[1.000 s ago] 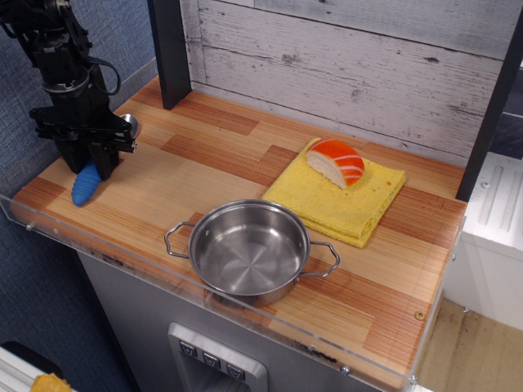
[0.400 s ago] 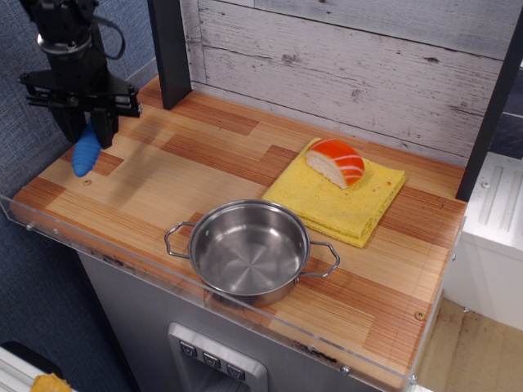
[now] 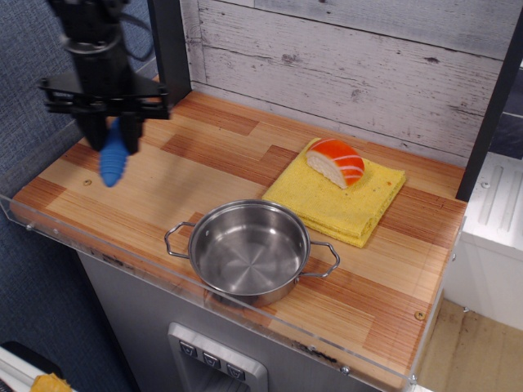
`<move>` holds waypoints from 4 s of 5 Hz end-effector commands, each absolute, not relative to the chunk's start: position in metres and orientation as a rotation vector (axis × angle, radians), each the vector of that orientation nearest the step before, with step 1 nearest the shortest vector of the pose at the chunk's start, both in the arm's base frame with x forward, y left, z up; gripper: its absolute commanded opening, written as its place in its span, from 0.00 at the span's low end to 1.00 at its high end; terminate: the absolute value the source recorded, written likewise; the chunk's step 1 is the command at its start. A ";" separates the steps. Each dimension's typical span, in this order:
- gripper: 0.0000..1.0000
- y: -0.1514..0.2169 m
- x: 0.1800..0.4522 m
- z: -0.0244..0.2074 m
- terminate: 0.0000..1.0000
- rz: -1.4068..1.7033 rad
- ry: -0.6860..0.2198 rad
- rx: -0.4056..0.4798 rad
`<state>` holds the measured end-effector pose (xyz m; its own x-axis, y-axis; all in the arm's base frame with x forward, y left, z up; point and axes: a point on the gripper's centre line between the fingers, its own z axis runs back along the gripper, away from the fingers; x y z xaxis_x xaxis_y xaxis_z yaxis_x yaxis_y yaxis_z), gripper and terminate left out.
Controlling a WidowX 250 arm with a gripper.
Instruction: Place the blue spoon in the silver pot.
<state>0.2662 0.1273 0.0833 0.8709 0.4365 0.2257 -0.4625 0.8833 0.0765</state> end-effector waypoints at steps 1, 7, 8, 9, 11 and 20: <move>0.00 0.074 0.257 0.108 0.00 0.558 -0.281 0.052; 0.00 -0.029 0.227 0.072 0.00 0.701 -0.099 -0.127; 0.00 -0.035 0.226 0.066 0.00 0.704 -0.070 -0.154; 0.00 -0.037 0.221 0.061 0.00 0.734 -0.039 -0.175; 0.00 -0.035 0.219 0.047 0.00 0.765 0.007 -0.175; 1.00 0.006 0.238 0.092 0.00 0.235 -0.271 -0.023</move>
